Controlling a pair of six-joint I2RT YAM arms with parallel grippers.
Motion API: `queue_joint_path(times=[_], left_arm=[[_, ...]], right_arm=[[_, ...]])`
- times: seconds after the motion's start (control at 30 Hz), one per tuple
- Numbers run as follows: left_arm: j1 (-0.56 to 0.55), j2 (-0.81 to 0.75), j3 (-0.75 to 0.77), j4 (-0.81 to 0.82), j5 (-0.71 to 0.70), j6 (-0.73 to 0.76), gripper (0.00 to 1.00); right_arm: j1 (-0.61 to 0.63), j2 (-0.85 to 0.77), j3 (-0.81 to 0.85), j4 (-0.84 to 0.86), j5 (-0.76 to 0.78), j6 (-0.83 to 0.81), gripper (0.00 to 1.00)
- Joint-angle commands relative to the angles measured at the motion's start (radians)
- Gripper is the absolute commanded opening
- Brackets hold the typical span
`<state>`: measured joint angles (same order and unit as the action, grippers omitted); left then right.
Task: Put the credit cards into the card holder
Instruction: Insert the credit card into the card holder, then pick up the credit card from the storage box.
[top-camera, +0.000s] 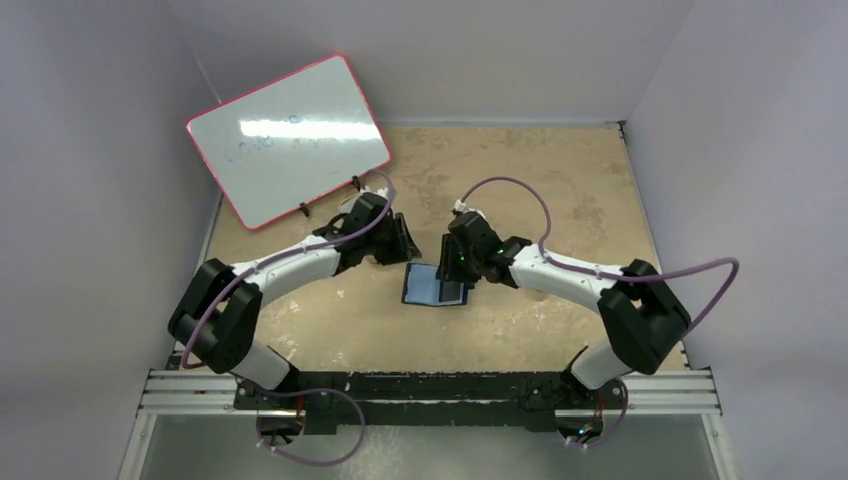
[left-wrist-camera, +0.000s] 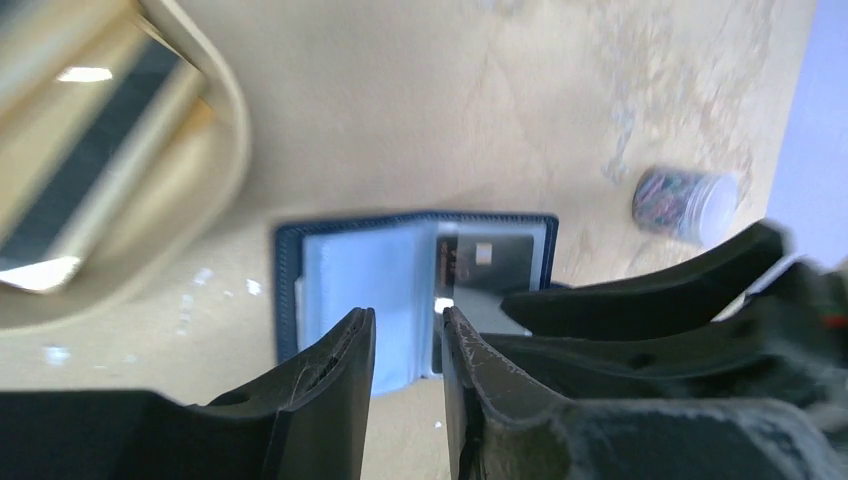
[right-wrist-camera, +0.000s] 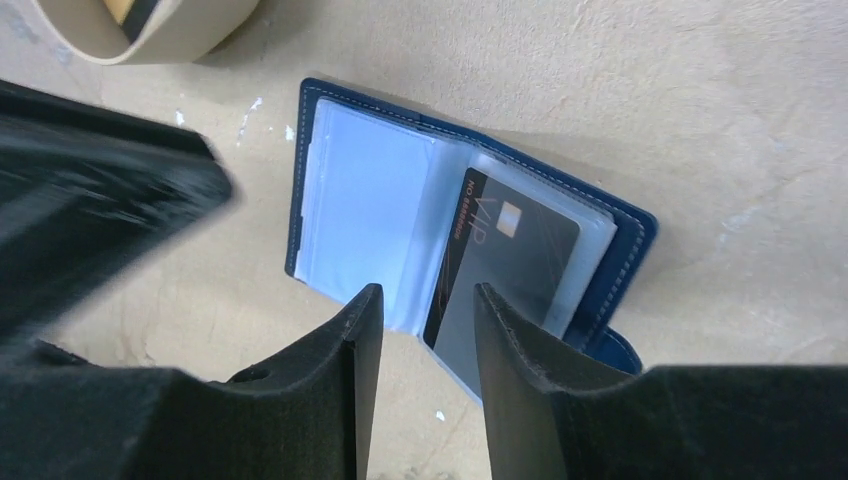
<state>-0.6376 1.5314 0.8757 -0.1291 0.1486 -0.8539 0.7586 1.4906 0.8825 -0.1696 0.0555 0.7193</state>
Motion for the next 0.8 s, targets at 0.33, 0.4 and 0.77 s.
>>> queue_joint_path(times=[0.33, 0.4, 0.77], left_arm=[[0.193, -0.045, 0.350, -0.353, -0.320, 0.430, 0.66], [0.216, -0.021, 0.375, -0.366, -0.332, 0.458, 0.67], [0.243, 0.143, 0.521, -0.460, -0.505, 0.671, 0.68]], right_arm=[[0.012, 0.126, 0.025, 0.056, 0.031, -0.015, 0.50], [0.013, 0.138, 0.032, 0.067, 0.025, -0.023, 0.50], [0.015, 0.178, 0.046, 0.081, 0.020, -0.051, 0.51]])
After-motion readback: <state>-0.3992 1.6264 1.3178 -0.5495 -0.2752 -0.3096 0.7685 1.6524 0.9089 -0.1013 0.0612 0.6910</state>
